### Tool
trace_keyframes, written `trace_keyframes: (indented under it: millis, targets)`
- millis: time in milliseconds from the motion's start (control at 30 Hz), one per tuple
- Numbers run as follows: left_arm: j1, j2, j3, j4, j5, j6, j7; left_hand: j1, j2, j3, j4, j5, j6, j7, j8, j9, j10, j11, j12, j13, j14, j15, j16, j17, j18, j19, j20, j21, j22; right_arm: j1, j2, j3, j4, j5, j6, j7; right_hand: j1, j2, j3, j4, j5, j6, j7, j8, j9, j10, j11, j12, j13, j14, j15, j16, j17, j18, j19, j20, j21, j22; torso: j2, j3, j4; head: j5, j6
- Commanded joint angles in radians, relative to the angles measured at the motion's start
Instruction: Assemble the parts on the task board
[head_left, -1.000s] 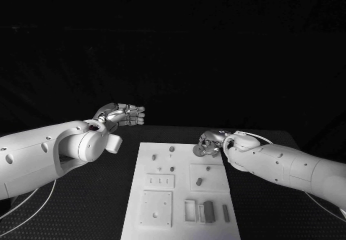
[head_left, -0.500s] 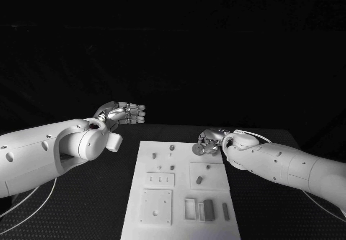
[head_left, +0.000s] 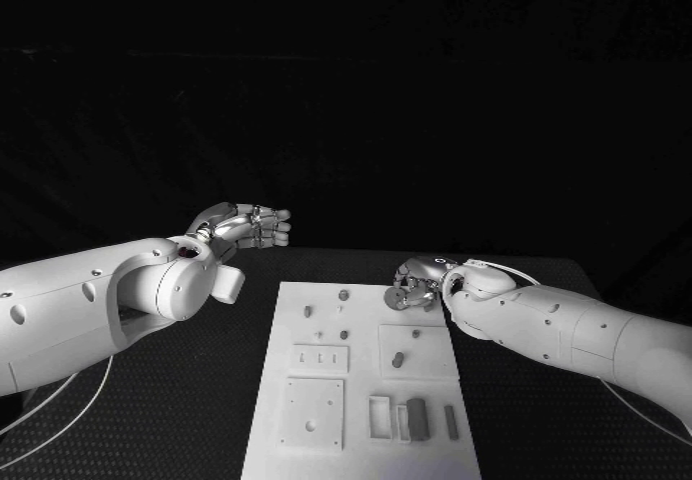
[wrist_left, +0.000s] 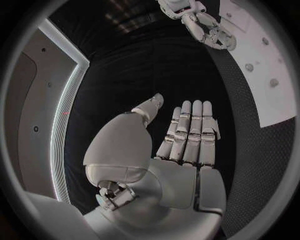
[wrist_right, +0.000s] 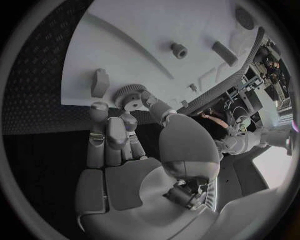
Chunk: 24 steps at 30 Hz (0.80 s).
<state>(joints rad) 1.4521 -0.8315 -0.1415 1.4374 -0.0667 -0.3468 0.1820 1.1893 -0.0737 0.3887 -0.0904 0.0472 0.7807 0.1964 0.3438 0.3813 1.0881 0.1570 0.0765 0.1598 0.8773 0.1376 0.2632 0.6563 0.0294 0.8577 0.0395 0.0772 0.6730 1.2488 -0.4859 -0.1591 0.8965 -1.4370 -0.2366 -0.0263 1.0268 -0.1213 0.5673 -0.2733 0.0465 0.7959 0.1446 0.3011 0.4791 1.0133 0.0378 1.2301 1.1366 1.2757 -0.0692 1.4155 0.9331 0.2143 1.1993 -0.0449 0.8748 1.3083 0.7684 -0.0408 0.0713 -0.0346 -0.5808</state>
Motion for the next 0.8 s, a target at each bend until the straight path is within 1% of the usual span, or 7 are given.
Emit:
trace_keyframes:
  millis: [33,267,333,467,567,700,800]
  targets:
    - [0.001,0.0,0.001,0.003,0.0,0.014,0.012,-0.011,-0.002,-0.001,-0.007,0.006,0.0,0.006,-0.006,-0.001,0.005,-0.001,-0.004,0.001,0.003,0.007,-0.004,0.001,-0.007,0.002,0.004,-0.005,0.001,-0.016,0.005,-0.006,-0.001,-0.025,0.032,-0.01,-0.003,-0.008,0.003,0.008,0.001,0.019,0.014,0.003,0.001,-0.001,0.008,0.005,-0.002,0.001,0.005,0.005,0.0,0.048,0.003,-0.006,0.007,0.018,0.0,-0.0005,-0.0001,-0.001,-0.001]
    - [0.001,0.002,0.001,0.0,-0.003,0.014,0.012,-0.012,-0.002,0.0,-0.009,0.006,0.0,0.006,-0.006,-0.001,0.005,-0.001,-0.004,0.001,0.003,0.007,-0.004,0.001,-0.007,0.002,0.004,-0.005,0.001,-0.022,0.007,-0.006,0.0,-0.062,0.01,-0.017,0.013,0.003,0.014,0.0,0.001,0.036,0.013,0.01,0.004,0.003,0.006,0.01,-0.005,0.004,0.005,0.008,-0.001,0.048,0.005,-0.009,0.01,0.019,0.0,-0.0002,0.0,-0.001,-0.001]
    - [0.001,0.003,0.001,-0.001,-0.003,0.014,0.011,-0.013,-0.002,0.001,-0.009,0.006,0.0,0.006,-0.006,-0.001,0.005,-0.001,-0.004,0.002,0.003,0.007,-0.005,0.002,-0.007,0.003,0.004,-0.005,0.001,-0.023,0.009,-0.006,0.0,-0.072,0.006,-0.02,0.018,0.005,0.016,-0.005,0.001,0.045,0.01,0.014,0.006,0.004,0.004,0.012,-0.007,0.006,0.003,0.01,0.001,0.048,0.006,-0.01,0.011,0.019,0.002,-0.001,-0.0013,-0.005,0.0]
    - [0.001,0.007,0.0,-0.006,-0.003,0.015,0.011,-0.014,-0.001,0.001,-0.01,0.006,0.0,0.006,-0.006,-0.001,0.005,-0.001,-0.005,0.002,0.003,0.007,-0.005,0.002,-0.007,0.003,0.004,-0.005,0.001,-0.028,0.011,-0.007,0.0,-0.082,0.005,-0.021,0.026,0.008,0.018,-0.011,0.001,0.058,0.005,0.02,0.009,0.007,0.0,0.013,-0.009,0.007,-0.002,0.01,0.0,0.048,0.006,-0.01,0.013,0.019,0.002,-0.0016,-0.0031,-0.005,-0.003]
    - [0.001,0.006,0.0,-0.005,-0.003,0.015,0.012,-0.014,-0.001,0.002,-0.01,0.006,0.0,0.006,-0.006,-0.001,0.005,-0.001,-0.005,0.002,0.003,0.007,-0.005,0.002,-0.007,0.003,0.004,-0.005,0.001,-0.031,0.009,-0.007,0.0,-0.082,0.009,-0.019,0.027,0.011,0.019,-0.011,0.001,0.061,0.004,0.022,0.01,0.008,-0.001,0.014,-0.01,0.007,-0.003,0.01,0.001,0.048,0.007,-0.011,0.013,0.019,0.001,-0.0008,-0.0023,-0.007,-0.005]
    - [0.001,0.003,0.0,-0.004,-0.003,0.014,0.011,-0.015,-0.001,0.002,-0.011,0.006,0.0,0.005,-0.006,-0.001,0.006,-0.001,-0.005,0.002,0.003,0.007,-0.005,0.002,-0.007,0.003,0.004,-0.005,0.002,-0.033,0.005,-0.007,-0.002,-0.082,0.01,-0.015,0.041,0.026,0.026,-0.015,0.001,0.063,0.002,0.021,0.01,0.009,-0.004,0.014,-0.013,0.007,-0.005,0.01,-0.002,0.048,0.005,-0.012,0.013,0.018,0.001,0.0006,0.0,-0.008,-0.007]
    - [0.001,0.0,0.0,-0.003,-0.003,0.014,0.012,-0.015,-0.001,0.002,-0.011,0.006,0.0,0.005,-0.006,-0.001,0.006,-0.001,-0.005,0.002,0.003,0.007,-0.005,0.002,-0.007,0.003,0.004,-0.005,0.002,-0.034,0.004,-0.007,-0.002,-0.088,0.006,-0.014,0.06,0.029,0.031,-0.018,0.001,0.06,0.002,0.019,0.01,0.008,-0.004,0.014,-0.015,0.006,-0.005,0.01,-0.003,0.048,0.003,-0.013,0.014,0.019,0.0,0.0003,0.0004,-0.009,-0.009]
